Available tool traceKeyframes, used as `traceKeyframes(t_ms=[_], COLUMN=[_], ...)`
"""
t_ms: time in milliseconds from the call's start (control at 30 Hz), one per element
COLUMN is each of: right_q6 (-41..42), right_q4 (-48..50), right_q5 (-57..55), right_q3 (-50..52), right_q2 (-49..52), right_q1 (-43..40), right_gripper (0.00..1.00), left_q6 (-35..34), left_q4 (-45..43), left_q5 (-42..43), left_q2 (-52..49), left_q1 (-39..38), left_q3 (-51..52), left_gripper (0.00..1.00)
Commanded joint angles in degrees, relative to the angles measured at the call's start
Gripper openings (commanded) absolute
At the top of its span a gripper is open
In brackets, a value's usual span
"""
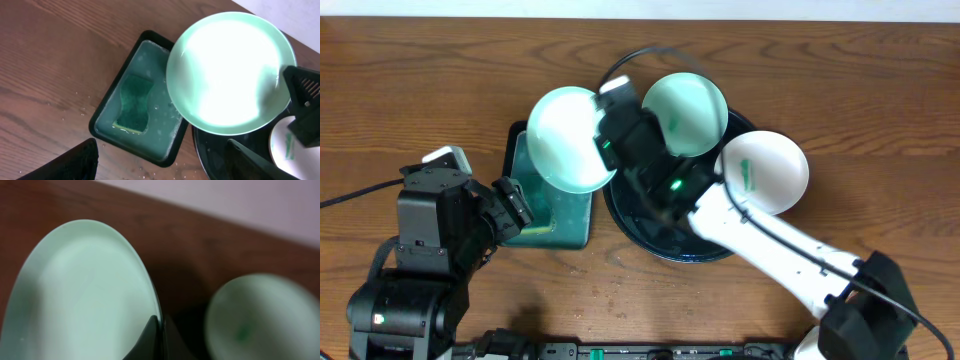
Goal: Clean dirty plates on tray and stack at the side
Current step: 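Carry the green plate right and set it on the table beside the tray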
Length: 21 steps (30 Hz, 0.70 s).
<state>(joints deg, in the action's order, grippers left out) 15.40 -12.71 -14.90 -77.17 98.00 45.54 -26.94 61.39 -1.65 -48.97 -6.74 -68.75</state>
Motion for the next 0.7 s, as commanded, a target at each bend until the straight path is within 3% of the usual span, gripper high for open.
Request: traceKeyframes(t_ms=[0,333,500,667], right_q6=[11.69,16.26,16.24,15.63], right_q4=[-2.84,-29.16,-38.12,-41.16], right_q5=[18.18,20.11,16.79,16.52], right_q3=[-0.76,-0.76,-0.66,-0.61], right_q2=[-5.11,-17.57,-14.78,-6.93], right_q1=[-7.3,-45.18,-64.85,-76.87], right_gripper=[0.01,0.01,0.01,0.01], left_q6=[0.33,0.35,0.35,0.35], left_q4=[0.07,0.07,0.07,0.07], left_q5=[-0.09,-0.07,-0.07,-0.07], left_q2=[0.04,0.04,0.04,0.04], left_q1=[0.31,0.31,0.31,0.31], left_q3=[-0.96,-0.96,-0.96,-0.96], left_gripper=[0.8,0.8,0.8,0.8])
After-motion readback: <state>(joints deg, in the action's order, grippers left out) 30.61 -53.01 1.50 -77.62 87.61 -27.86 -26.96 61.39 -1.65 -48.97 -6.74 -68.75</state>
